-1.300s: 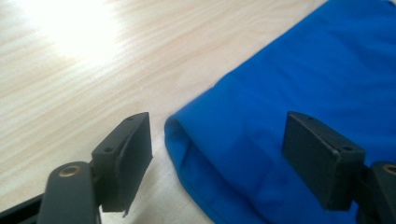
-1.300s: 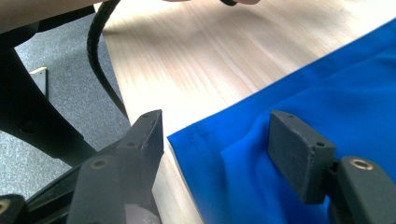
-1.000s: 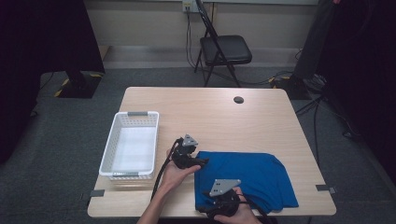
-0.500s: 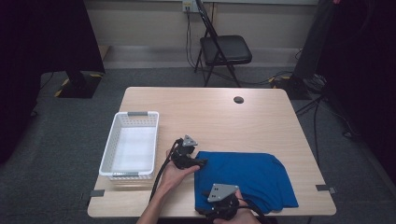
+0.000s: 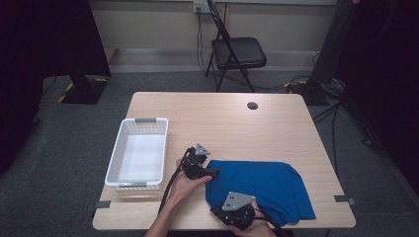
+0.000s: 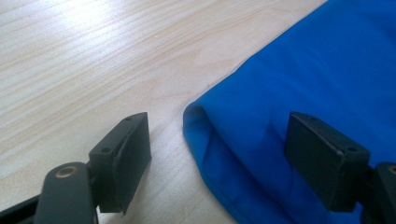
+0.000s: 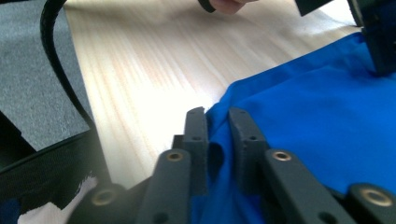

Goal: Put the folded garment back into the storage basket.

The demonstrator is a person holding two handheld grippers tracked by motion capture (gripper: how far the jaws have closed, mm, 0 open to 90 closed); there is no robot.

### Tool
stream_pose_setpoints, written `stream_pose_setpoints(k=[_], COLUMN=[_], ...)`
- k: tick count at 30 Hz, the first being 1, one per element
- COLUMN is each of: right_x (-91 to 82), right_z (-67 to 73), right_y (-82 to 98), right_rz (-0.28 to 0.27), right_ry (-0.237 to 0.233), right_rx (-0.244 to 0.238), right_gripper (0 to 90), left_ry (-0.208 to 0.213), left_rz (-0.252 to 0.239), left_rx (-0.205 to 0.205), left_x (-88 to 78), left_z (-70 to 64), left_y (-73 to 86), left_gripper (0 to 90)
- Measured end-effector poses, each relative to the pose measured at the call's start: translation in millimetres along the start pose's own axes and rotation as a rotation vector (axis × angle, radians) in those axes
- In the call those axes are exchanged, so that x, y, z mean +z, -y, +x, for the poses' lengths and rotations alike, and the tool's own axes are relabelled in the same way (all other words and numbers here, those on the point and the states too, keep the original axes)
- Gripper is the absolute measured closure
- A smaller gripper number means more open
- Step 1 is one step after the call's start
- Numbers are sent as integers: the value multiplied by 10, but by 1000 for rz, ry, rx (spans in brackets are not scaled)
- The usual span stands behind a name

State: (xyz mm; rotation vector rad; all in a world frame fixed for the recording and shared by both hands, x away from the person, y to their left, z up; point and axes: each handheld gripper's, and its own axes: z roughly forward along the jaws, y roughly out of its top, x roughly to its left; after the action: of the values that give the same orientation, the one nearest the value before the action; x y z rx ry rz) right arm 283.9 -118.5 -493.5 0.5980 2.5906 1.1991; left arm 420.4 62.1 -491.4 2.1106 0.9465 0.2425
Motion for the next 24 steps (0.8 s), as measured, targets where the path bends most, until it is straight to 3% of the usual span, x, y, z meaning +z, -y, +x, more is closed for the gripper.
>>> stream_pose_setpoints(k=[6, 11, 18, 24], right_x=[0, 0, -1, 0], right_z=[-20, -4, -20, -52], right_y=[9, 11, -5, -17], right_rz=[-8, -9, 3, 6], right_ry=[-4, 7, -1, -21], right_rx=[14, 2, 10, 31], right_gripper=[814, 817, 828, 837], left_ry=[-16, -3, 49, 79], left_rz=[-6, -26, -41, -32], left_rx=[51, 100, 70, 54], left_x=[22, 55, 56, 64], left_z=[-37, -124, -115, -125], left_y=[4, 2, 9, -2], left_gripper=[270, 444, 664, 775])
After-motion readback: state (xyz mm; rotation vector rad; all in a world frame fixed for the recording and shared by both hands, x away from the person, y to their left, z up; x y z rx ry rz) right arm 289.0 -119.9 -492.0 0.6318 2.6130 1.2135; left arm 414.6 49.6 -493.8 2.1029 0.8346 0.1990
